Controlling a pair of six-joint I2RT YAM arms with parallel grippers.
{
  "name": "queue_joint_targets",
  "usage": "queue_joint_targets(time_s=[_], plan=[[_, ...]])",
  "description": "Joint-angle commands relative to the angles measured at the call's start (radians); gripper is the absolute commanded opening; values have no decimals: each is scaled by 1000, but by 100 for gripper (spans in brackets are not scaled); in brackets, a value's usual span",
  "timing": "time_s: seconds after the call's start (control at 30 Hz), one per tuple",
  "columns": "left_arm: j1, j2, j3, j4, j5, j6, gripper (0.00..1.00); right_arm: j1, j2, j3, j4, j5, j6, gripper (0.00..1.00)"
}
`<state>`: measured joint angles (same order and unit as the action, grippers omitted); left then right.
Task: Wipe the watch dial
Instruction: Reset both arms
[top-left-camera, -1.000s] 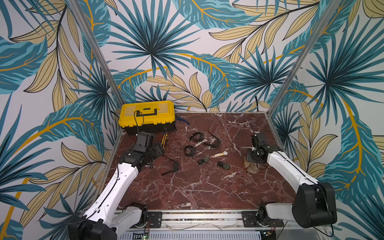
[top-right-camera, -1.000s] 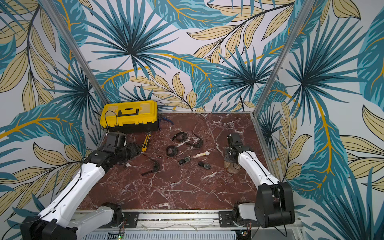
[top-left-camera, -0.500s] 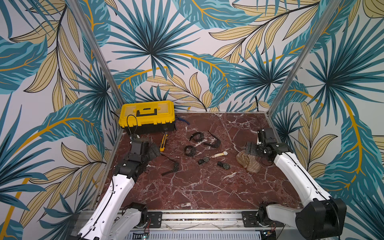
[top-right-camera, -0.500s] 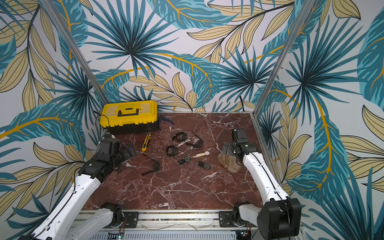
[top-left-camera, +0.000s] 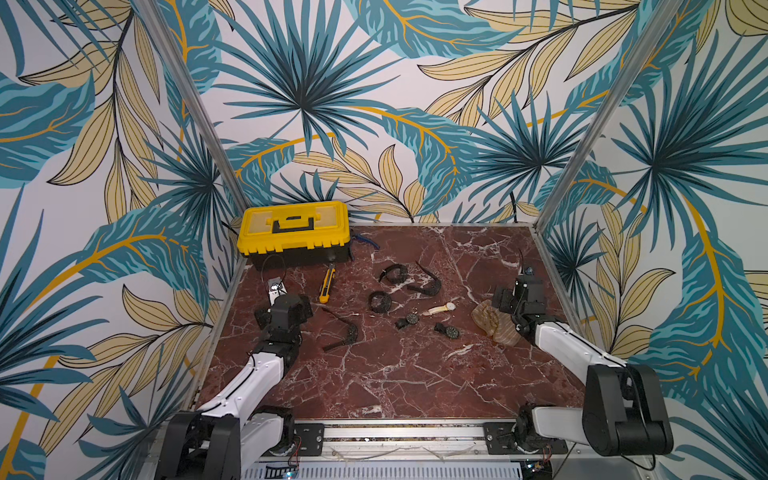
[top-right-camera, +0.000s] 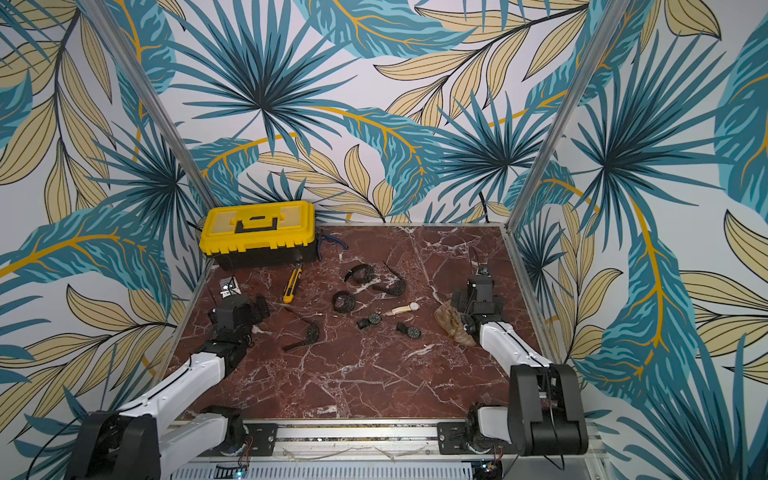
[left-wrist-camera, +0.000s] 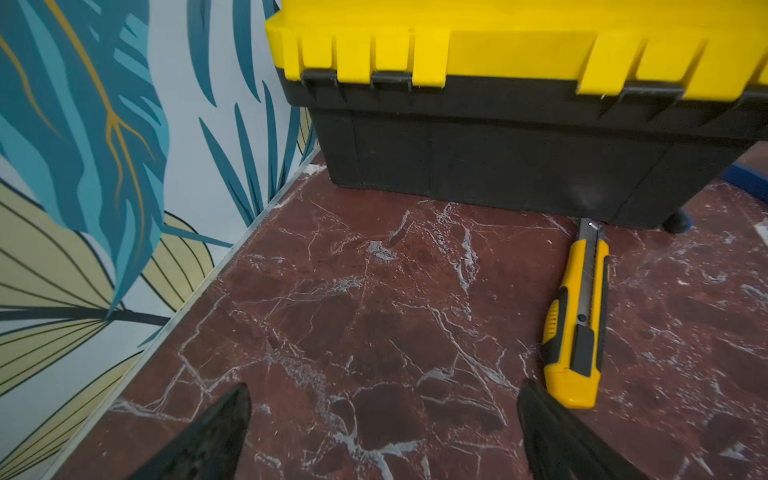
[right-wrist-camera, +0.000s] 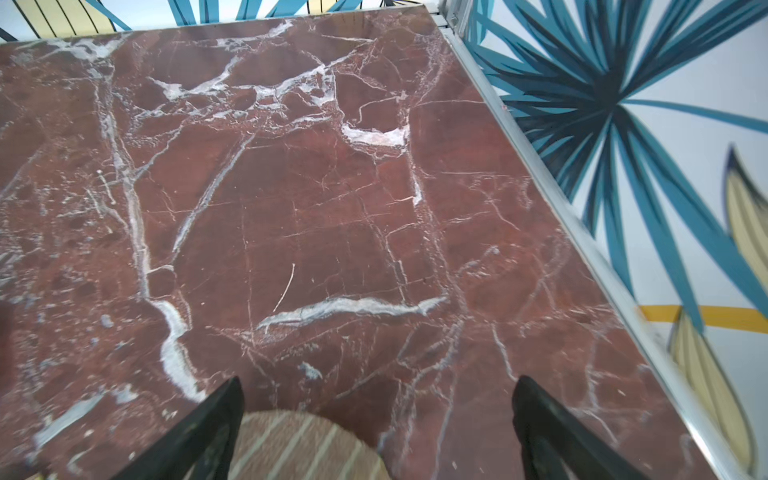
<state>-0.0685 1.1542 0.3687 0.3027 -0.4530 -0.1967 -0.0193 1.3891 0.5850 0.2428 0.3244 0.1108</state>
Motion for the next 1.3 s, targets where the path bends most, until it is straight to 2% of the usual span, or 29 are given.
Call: queue_joint_targets(time_s=[0.0, 0.07, 0.2, 0.3, 0.4, 0.5, 0.57, 0.77, 1.27], plan=[[38, 51, -44, 299, 95, 59, 100, -7, 42, -65, 330, -2, -11, 99], [44, 88, -86, 463, 156, 91, 100, -5, 54, -123, 455, -21, -33, 100], [53, 257, -132, 734, 185, 126, 100, -5, 46, -135, 453, -32, -23, 99], [53, 353, -122, 812, 253, 159, 100, -6, 50, -157, 492, -51, -27, 100], [52, 362, -110, 801, 178, 131, 100, -5, 118, -232, 720, -64, -68, 99], [54, 367, -93, 781, 194, 141, 100, -5, 76, -191, 570, -60, -35, 100], [55, 377, -72, 757, 187, 139, 100, -5, 91, -203, 618, -62, -55, 100], [54, 384, 13, 609, 216, 156, 100, -5, 84, -197, 591, -62, -44, 100], [54, 383, 18, 595, 221, 152, 100, -5, 81, -200, 597, -61, -45, 99]])
